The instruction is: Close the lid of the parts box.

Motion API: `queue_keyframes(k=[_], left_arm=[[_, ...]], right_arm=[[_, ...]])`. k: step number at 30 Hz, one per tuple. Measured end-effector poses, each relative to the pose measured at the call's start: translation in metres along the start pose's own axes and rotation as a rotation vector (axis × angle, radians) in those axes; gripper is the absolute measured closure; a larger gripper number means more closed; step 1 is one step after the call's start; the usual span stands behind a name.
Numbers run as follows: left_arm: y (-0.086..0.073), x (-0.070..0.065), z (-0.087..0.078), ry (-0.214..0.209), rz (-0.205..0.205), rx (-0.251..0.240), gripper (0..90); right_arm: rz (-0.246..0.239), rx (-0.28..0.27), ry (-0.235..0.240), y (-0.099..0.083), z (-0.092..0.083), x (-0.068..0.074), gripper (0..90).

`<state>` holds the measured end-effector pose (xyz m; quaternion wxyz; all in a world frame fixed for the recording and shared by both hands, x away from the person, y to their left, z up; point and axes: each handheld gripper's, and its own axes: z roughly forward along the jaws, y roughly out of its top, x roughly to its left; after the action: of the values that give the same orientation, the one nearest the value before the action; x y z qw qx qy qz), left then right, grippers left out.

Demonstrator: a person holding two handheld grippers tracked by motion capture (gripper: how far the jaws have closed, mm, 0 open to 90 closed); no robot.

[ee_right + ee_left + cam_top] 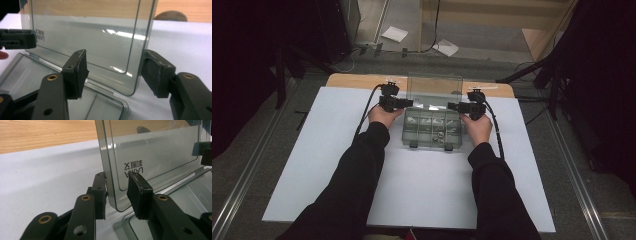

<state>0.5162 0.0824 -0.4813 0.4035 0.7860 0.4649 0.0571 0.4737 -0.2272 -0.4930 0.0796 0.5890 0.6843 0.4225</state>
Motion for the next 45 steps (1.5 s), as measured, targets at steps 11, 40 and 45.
queue_keyframes(k=[11,40,45], left_arm=[[0.000,0.001,-0.002,-0.016,-0.016,-0.012,70.5],[0.016,0.001,-0.026,-0.064,0.028,-0.069,66.8],[0.016,0.000,-0.027,-0.057,0.036,-0.062,70.6]], right_arm=[[0.032,-0.072,0.020,0.012,-0.010,0.001,42.0],[-0.033,-0.090,-0.002,0.018,-0.026,0.005,58.6],[-0.038,-0.084,-0.036,0.018,-0.027,0.006,66.7]])
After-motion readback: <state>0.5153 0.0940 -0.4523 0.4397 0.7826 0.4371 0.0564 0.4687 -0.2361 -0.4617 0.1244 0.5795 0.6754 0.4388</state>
